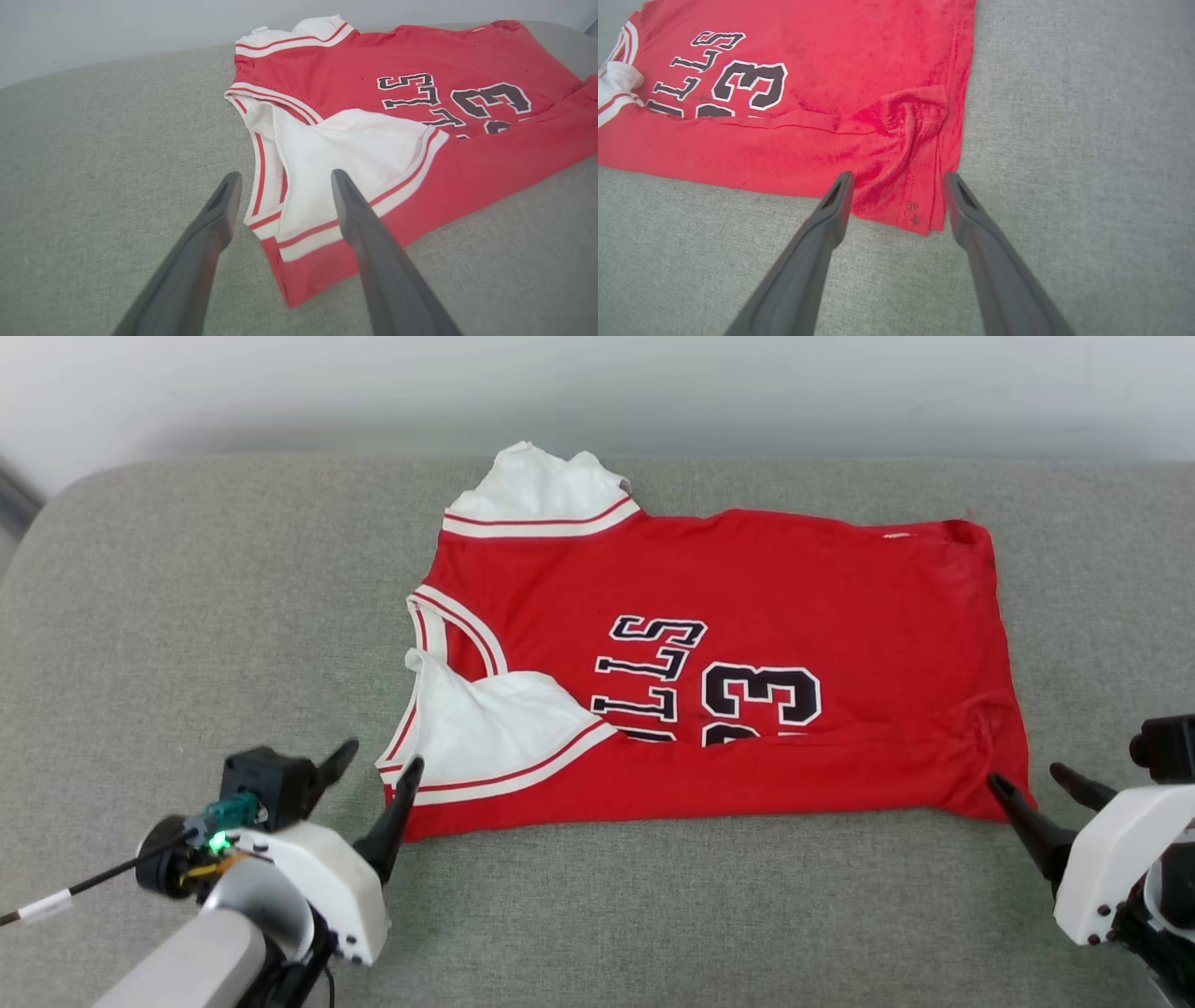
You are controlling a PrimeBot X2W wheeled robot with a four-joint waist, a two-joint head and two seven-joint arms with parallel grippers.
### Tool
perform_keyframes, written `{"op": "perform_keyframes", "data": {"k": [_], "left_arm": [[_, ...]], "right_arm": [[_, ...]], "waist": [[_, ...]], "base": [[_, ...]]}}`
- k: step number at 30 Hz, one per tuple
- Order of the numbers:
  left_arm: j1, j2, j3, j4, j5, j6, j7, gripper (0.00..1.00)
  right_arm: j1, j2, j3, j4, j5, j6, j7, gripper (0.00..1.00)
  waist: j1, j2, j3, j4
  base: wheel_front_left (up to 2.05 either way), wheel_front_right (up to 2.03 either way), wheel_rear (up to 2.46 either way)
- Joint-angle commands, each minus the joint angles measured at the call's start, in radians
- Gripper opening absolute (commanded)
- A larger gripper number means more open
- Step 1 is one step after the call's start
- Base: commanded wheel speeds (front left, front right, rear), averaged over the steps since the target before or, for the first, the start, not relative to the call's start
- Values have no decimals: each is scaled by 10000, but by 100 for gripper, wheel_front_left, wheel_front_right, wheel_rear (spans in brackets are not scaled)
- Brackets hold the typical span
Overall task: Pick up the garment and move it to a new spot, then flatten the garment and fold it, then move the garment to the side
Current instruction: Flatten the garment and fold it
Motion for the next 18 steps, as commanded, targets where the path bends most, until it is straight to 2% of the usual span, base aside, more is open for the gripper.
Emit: {"op": "perform_keyframes", "data": {"k": [1,10,15,18], "left_arm": [[379,135,-44,-216,-131,210,300,100],[825,676,-281,-600,-454,813,1756,100],[491,545,-336,-289,-406,1010,2161,100],[424,546,-473,90,-350,958,2336,100]], "right_arm": [[262,176,-119,-231,-190,-3,72,100],[710,901,-710,-1578,-733,-3,400,100],[753,1131,-857,-2206,-910,-3,593,100],[737,1263,-1004,-2371,-954,-3,667,100]], "waist": [[0,0,-169,-19],[0,0,332,-265],[0,0,821,-452],[0,0,1027,-575]], "base": [[0,0,0],[0,0,0],[0,0,0],[0,0,0]]}}
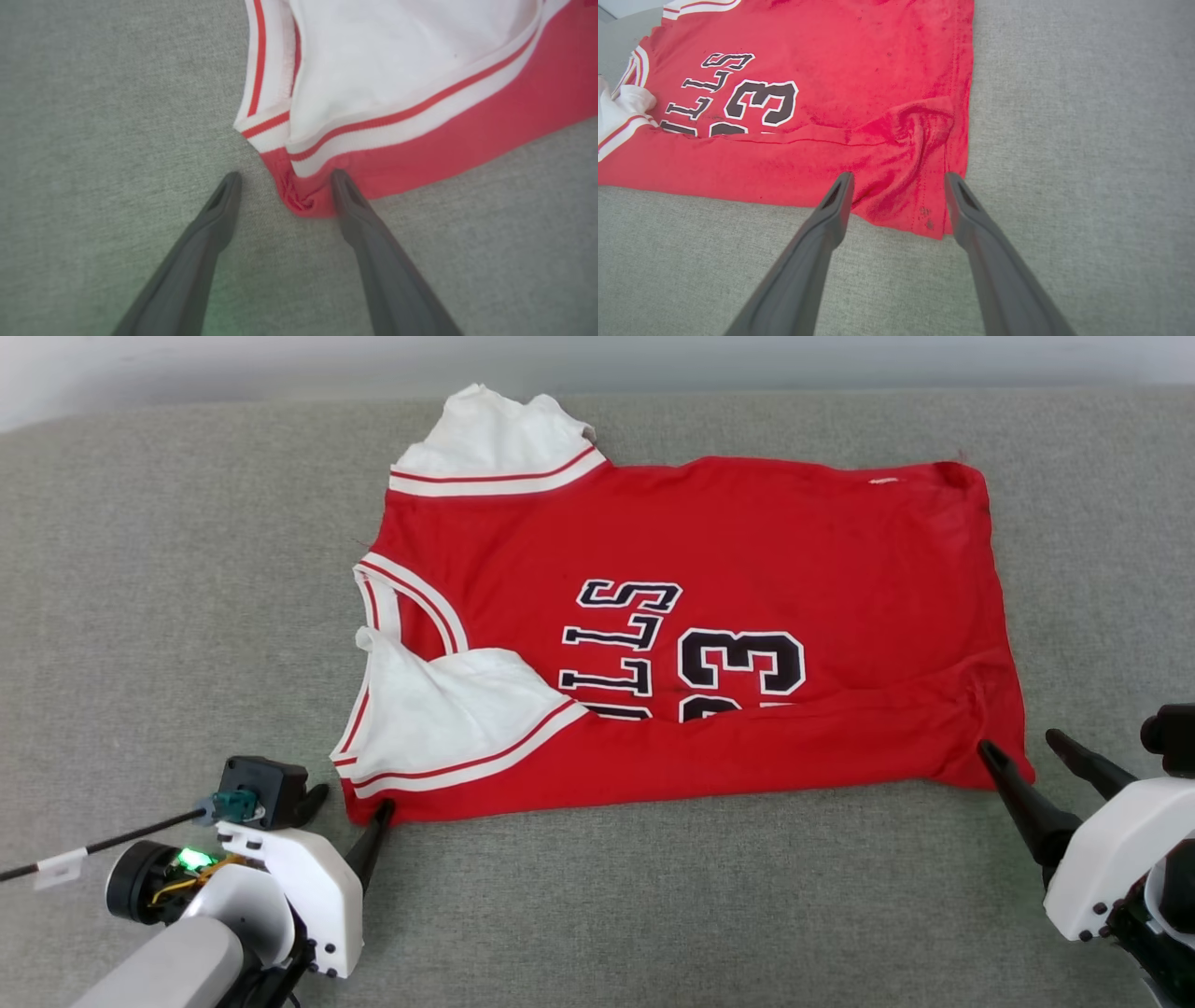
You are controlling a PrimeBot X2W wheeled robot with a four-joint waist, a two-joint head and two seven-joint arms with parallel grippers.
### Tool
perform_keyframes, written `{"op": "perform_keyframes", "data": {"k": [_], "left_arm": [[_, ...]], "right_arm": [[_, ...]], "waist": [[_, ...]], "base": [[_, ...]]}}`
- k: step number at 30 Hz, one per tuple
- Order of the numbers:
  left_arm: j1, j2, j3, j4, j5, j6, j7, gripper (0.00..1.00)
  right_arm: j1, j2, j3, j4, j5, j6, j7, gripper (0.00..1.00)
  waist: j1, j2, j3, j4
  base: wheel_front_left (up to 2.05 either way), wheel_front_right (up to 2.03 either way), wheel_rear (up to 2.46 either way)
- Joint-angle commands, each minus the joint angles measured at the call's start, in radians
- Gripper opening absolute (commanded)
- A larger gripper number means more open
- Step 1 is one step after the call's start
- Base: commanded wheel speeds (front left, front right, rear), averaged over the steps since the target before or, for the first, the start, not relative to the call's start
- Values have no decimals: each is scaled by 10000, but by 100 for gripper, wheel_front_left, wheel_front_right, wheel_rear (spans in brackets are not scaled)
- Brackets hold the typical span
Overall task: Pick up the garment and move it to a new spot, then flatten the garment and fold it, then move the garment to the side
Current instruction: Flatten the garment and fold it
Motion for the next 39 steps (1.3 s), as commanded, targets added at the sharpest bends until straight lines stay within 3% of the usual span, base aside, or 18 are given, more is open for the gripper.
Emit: {"op": "perform_keyframes", "data": {"k": [1,2,3,4,8,14,24,31,37,38,39], "left_arm": [[20,-68,-216,444,47,-64,269,100],[64,-125,-304,570,-38,-147,407,98],[116,-177,-426,684,-128,-270,599,57],[173,-220,-561,773,-182,-391,756,0],[252,-373,-698,852,-333,-700,805,0],[149,-420,-554,550,-113,-803,117,0],[112,117,-32,-1620,170,-121,-407,0],[0,272,-94,-2681,427,-5,-411,0],[-48,274,-261,-2889,587,18,-295,0],[-57,291,-274,-2870,595,24,-292,0],[-57,311,-292,-2833,612,35,-271,0]], "right_arm": [[91,76,-146,-60,-89,-3,53,100],[124,35,-181,-62,-150,-3,53,100],[152,-6,-198,-70,-207,-3,48,100],[144,-11,-205,-75,-229,-3,28,100],[107,-25,-270,-61,-229,-3,54,100],[-14,-149,-434,319,-611,-3,557,100],[-901,546,-962,1683,-1321,-2,1696,100],[-1578,738,-1253,3057,-1845,-2,2117,100],[-1446,741,-690,3943,-1813,0,2332,100],[-1416,747,-571,4042,-1734,12,2375,46],[-1395,729,-483,4118,-1664,12,2375,19]], "waist": [[1,-1,230,-167],[1,-1,270,-179],[1,-1,294,-180],[1,-1,310,-182],[1,-1,269,-153],[1,-1,-232,106],[1,-1,-430,645],[1,-1,-72,918],[1,-1,73,1039],[1,-1,78,1048],[1,-1,73,1051]], "base": [[0,0,0],[0,0,0],[0,0,0],[0,0,0],[0,0,0],[0,0,0],[0,0,0],[0,0,0],[0,0,0],[0,0,0],[0,0,0]]}}
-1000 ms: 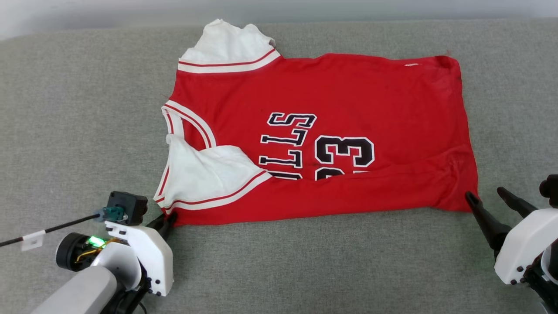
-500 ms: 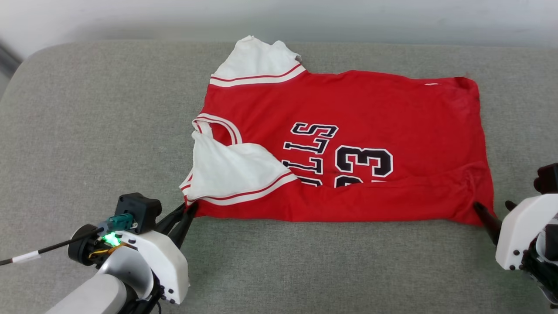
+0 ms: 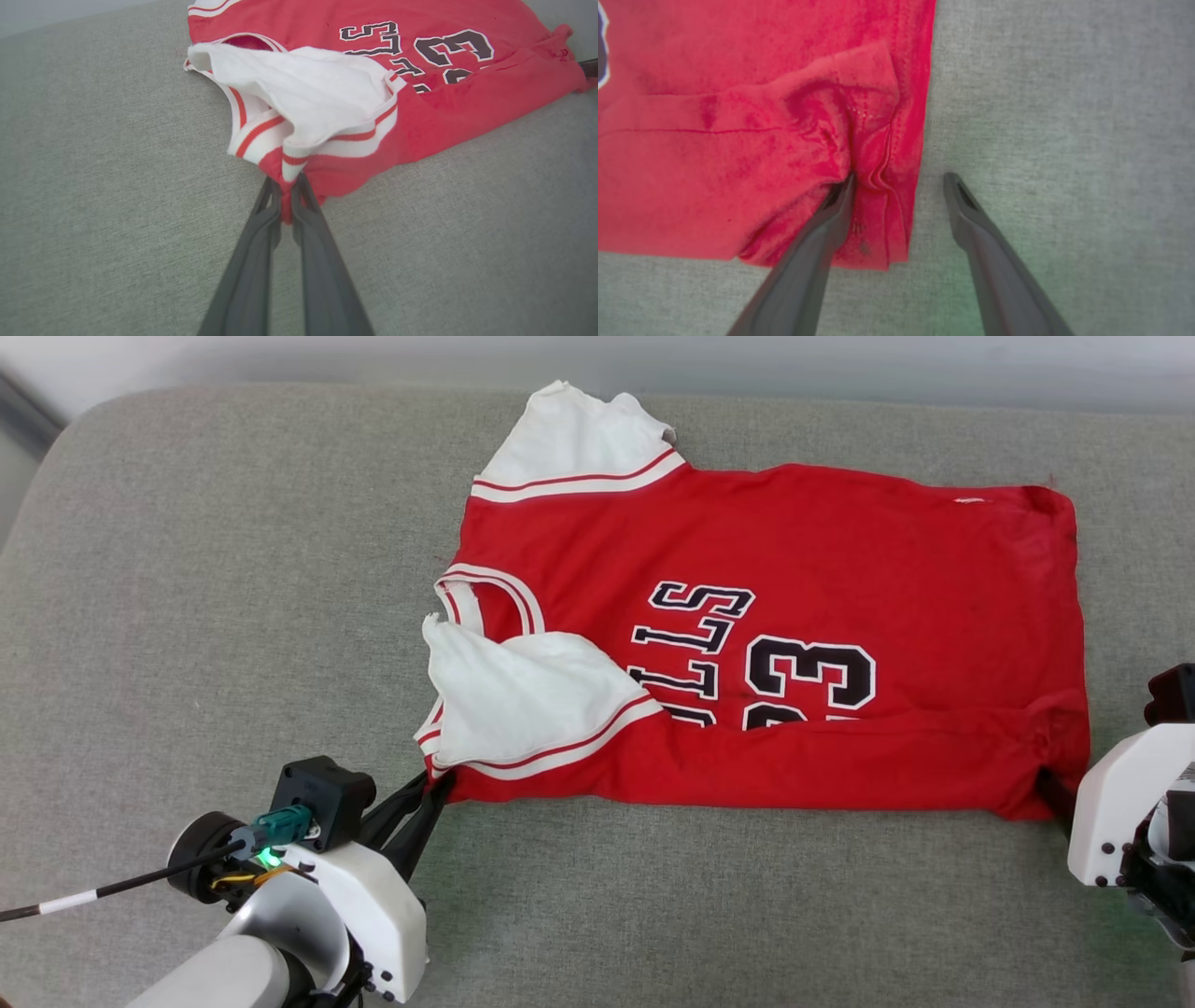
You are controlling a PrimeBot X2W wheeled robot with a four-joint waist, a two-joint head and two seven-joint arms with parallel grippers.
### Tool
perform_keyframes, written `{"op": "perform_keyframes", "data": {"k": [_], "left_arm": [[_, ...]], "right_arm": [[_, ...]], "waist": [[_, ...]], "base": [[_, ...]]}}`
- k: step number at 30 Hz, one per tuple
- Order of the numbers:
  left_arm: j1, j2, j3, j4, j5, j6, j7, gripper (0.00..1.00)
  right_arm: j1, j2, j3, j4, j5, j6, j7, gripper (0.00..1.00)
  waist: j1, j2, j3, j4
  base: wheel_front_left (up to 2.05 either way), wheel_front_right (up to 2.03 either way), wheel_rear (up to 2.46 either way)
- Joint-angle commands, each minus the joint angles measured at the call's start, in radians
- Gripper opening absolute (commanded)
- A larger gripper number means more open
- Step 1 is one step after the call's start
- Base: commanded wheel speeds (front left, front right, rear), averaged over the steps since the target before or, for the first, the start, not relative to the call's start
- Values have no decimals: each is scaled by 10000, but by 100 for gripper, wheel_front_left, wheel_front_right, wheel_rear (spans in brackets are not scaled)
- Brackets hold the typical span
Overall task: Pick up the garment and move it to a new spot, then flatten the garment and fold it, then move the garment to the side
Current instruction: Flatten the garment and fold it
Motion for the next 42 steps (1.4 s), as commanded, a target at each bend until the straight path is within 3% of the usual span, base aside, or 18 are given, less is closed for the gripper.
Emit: {"op": "perform_keyframes", "data": {"k": [1,11,21,27,32,33,34,35,42], "left_arm": [[-63,16,2,27,51,32,13,0],[450,291,-184,393,-192,-29,227,0],[1822,1043,-654,-150,-476,225,676,0],[2664,1027,-917,-335,-766,381,597,0],[2824,791,-1145,-1,-852,209,582,0],[2795,755,-1156,91,-824,190,534,0],[2753,717,-1172,166,-778,158,505,47],[2713,670,-1185,249,-747,118,463,100],[2260,245,-573,497,-507,284,-842,100]], "right_arm": [[390,323,351,643,120,31,234,0],[638,-394,19,394,370,10,-215,0],[2414,-1280,-187,-1095,929,10,677,0],[3630,-1042,-757,-1833,1063,10,1084,0],[3977,-753,-806,-1800,878,11,933,0],[3980,-741,-784,-1788,813,11,872,11],[3953,-724,-773,-1799,743,11,787,100],[3940,-678,-794,-1756,699,11,735,100],[3384,-525,-873,-2191,708,14,-273,100]], "waist": [[0,0,-17,2],[0,0,-940,-137],[0,0,-2062,-469],[0,0,-2190,-574],[0,0,-2156,-619],[0,0,-2155,-618],[0,0,-2154,-615],[0,0,-2158,-610],[0,0,-2303,-569]], "base": [[0,0,0],[0,0,0],[0,0,0],[0,0,0],[0,0,0],[0,0,0],[0,0,0],[0,0,0],[0,0,0]]}}
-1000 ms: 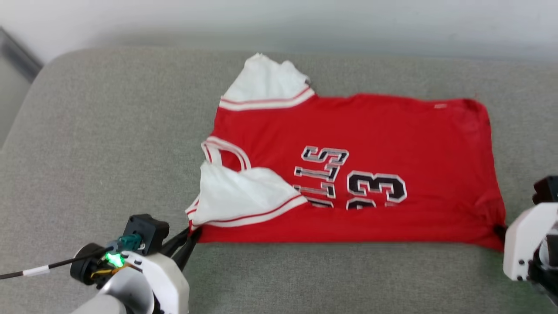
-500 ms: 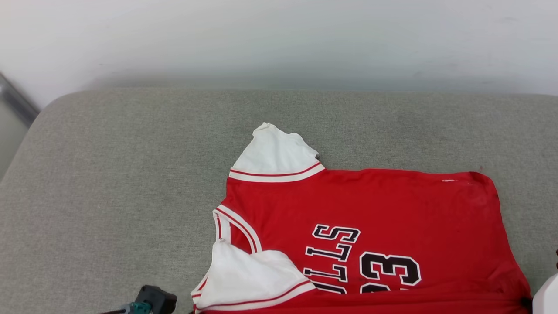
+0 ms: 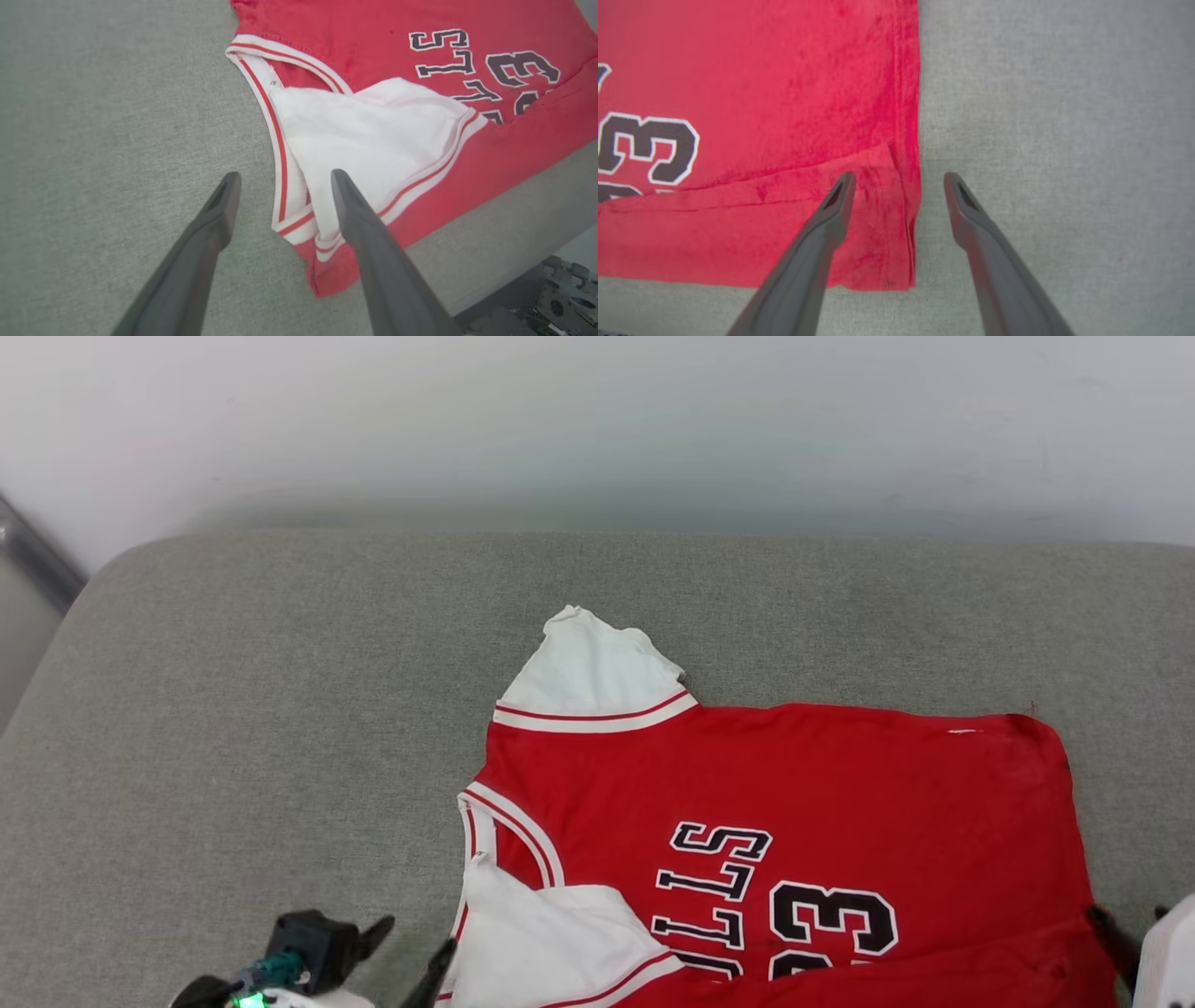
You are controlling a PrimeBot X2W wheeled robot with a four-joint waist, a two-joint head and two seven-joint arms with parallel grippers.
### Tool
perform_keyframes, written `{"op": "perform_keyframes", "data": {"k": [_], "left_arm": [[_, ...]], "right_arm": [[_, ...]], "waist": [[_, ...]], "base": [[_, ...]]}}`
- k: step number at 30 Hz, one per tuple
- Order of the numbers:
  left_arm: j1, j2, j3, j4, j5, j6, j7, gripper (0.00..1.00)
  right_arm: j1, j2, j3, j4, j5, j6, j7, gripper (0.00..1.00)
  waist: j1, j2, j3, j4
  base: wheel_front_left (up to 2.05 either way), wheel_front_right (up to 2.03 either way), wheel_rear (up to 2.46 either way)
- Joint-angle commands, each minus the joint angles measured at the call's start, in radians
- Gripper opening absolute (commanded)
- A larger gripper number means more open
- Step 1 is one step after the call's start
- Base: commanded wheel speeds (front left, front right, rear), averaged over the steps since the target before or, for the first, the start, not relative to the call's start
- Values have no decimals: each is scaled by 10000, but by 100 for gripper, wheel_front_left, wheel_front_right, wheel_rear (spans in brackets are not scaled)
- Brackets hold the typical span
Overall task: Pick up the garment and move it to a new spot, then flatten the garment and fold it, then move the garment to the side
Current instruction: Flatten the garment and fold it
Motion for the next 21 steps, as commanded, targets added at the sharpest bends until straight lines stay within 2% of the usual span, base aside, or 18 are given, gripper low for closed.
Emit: {"op": "perform_keyframes", "data": {"k": [1,6,9,16,18,21], "left_arm": [[-194,-124,194,13,76,76,-323,100],[-556,-434,928,20,464,312,-2016,100],[-604,-612,1447,-94,586,521,-2637,100],[-391,-1197,2782,-466,1737,1155,-2977,100],[-310,-1368,3033,-548,1937,1169,-2980,100],[-46,-1838,3601,-777,2537,958,-2984,100]], "right_arm": [[-279,197,-81,-163,66,-5,-238,100],[-900,533,-143,-887,74,-5,-1425,100],[-1161,887,-323,-1172,59,-4,-2259,100],[-1114,1563,-321,-2015,29,-5,-4511,100],[-1075,1779,-425,-2060,68,-5,-4870,100],[-966,2104,-371,-2235,107,-4,-5728,100]], "waist": [[0,0,-44,-1],[0,0,-125,-61],[0,0,-128,-100],[0,0,-37,-181],[0,0,-9,-192],[0,0,72,-254]], "base": [[0,0,0],[0,0,0],[0,0,0],[0,0,0],[0,0,0],[0,0,0]]}}
